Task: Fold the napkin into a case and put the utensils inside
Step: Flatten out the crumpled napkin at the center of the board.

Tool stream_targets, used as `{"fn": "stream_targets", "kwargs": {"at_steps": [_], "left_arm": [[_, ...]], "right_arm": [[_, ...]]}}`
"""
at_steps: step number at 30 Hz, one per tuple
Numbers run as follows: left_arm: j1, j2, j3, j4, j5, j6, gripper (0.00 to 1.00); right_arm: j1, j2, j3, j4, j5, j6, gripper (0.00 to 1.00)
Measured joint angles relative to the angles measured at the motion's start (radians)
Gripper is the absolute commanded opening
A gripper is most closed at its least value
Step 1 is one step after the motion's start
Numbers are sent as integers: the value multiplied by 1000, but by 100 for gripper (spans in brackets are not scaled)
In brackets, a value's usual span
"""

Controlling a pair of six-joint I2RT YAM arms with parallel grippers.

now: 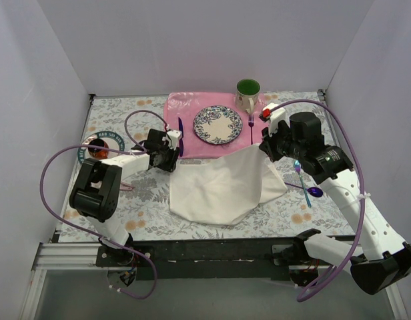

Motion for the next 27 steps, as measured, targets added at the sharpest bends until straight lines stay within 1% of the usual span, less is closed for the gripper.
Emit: {"fn": "stream_targets", "kwargs": {"at_steps": [4,6,9,10,11,17,21,24,27], "left_arm": [[-18,3,0,8,-40,14,24],[-23,5,0,12,-43,15,20],[-31,5,0,11,-43,15,9],[-34,5,0,11,-42,15,1],[-37,5,0,11,-40,16,0],[-50,-3,3,-10,-41,17,0],[-50,-37,46,-130,-42,17,0],[-41,-74,187,-256,-40,13,0],[-27,-124,410,-343,-42,14,0]], "right_arm": [[-2,0,0,0,0,0,1],[-6,0,0,0,0,1,1],[-7,0,0,0,0,3,1],[-7,0,0,0,0,3,1],[-7,0,0,0,0,3,1],[-8,0,0,1,-1,5,1],[-12,0,2,0,-3,4,1],[-15,15,43,-5,-2,-4,1],[-19,35,135,-10,6,-17,1]]}}
